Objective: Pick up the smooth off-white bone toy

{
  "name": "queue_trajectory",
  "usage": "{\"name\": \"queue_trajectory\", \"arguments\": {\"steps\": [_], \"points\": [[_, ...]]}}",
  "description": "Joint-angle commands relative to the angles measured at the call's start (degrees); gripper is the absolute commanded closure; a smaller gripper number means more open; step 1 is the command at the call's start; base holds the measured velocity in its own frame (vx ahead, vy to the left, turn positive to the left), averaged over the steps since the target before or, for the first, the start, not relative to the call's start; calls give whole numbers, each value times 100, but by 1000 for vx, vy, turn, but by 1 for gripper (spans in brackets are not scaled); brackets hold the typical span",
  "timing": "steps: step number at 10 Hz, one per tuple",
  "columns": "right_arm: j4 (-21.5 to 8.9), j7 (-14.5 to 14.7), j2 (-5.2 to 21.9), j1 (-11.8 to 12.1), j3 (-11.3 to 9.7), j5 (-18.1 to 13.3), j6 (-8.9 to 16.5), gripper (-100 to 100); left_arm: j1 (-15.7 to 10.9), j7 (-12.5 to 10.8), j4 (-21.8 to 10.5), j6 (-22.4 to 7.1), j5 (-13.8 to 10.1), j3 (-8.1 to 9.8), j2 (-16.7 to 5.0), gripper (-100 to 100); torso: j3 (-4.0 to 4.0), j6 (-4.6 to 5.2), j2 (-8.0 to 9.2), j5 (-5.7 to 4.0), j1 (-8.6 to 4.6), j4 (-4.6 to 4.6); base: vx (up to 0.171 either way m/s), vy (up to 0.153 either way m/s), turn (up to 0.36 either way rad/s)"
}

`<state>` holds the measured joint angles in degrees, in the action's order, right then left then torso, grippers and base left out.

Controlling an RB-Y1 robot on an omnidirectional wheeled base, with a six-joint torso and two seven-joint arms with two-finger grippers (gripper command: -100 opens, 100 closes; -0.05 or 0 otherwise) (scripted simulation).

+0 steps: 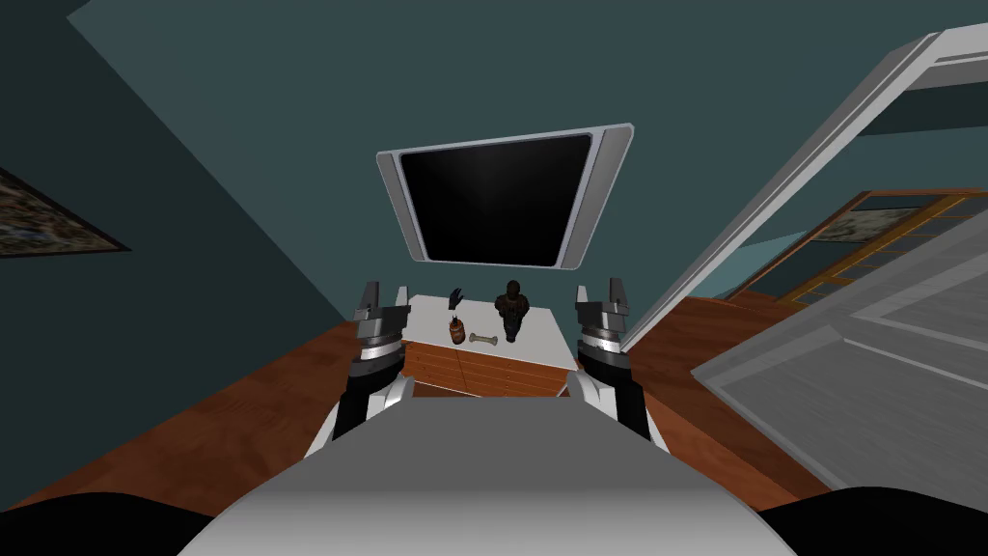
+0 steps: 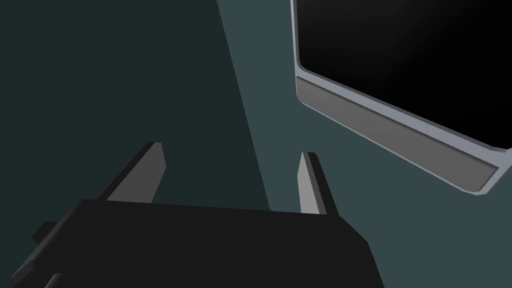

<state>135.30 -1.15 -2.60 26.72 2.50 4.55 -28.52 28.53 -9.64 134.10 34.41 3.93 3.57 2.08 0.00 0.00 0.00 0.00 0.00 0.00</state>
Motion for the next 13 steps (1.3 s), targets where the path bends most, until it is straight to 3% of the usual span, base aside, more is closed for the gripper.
{"name": "queue_trajectory", "arguments": {"steps": [1, 6, 13], "points": [[0, 0, 0, 0, 0, 0, 0, 0, -57, -4, -50, -112, 9, 1, -224, -100, 0, 0, 0, 0, 0, 0, -12, -8, 10], [0, 0, 0, -1, 0, 0, 0, 0, -482, -41, -425, -874, 72, 10, -910, -100, 10, 0, 18, -2, -10, 4, -46, -28, 24], [0, 0, 0, 0, 0, 0, 0, 0, -1008, -90, -893, -1942, 146, 26, -1207, -100, 9, 0, 14, -2, -7, 4, -48, -30, 18]]}}
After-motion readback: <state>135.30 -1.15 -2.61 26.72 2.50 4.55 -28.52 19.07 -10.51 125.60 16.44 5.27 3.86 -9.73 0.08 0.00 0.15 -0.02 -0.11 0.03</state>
